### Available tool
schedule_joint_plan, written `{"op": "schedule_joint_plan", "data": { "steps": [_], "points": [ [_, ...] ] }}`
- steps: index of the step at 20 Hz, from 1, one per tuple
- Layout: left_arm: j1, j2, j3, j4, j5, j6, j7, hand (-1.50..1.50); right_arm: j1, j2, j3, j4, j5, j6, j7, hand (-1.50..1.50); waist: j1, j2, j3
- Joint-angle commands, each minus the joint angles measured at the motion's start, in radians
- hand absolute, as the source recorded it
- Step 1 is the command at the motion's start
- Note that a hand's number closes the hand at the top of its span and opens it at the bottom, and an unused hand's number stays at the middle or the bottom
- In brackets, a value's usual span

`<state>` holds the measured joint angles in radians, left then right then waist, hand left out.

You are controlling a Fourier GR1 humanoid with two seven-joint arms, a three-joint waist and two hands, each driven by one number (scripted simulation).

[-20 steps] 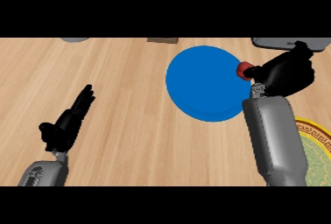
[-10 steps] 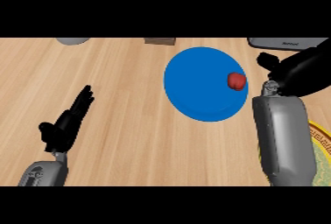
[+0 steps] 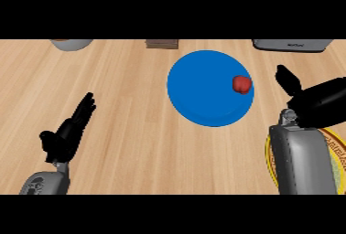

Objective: Pick the bell pepper from the plate and place it in the plate

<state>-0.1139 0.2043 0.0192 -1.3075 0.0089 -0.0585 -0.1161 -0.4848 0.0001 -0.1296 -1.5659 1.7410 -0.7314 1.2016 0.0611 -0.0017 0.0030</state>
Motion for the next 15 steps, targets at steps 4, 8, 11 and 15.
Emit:
{"op": "schedule_joint_plan", "data": {
  "steps": [4,8,11,15],
  "points": [
    [0.017,0.013,0.017,-0.018,0.004,0.006,0.004,0.00,0.224,0.000,0.208,-0.102,0.002,-0.181,0.263,-1.50,-0.017,-0.009,0.001],
    [0.019,0.043,0.047,0.005,0.015,-0.008,-0.014,0.00,0.333,0.000,0.301,-0.130,-0.006,-0.241,0.285,-1.50,-0.033,-0.003,0.000],
    [0.046,0.014,0.030,-0.006,0.009,0.005,-0.021,0.00,0.454,0.000,0.362,-0.178,-0.009,-0.289,0.285,-1.50,-0.056,-0.009,0.000],
    [0.056,0.017,0.040,-0.008,0.011,0.014,-0.016,0.00,0.544,0.000,0.397,-0.176,0.049,-0.352,0.286,-1.50,-0.065,-0.007,0.001]
  ]
}}
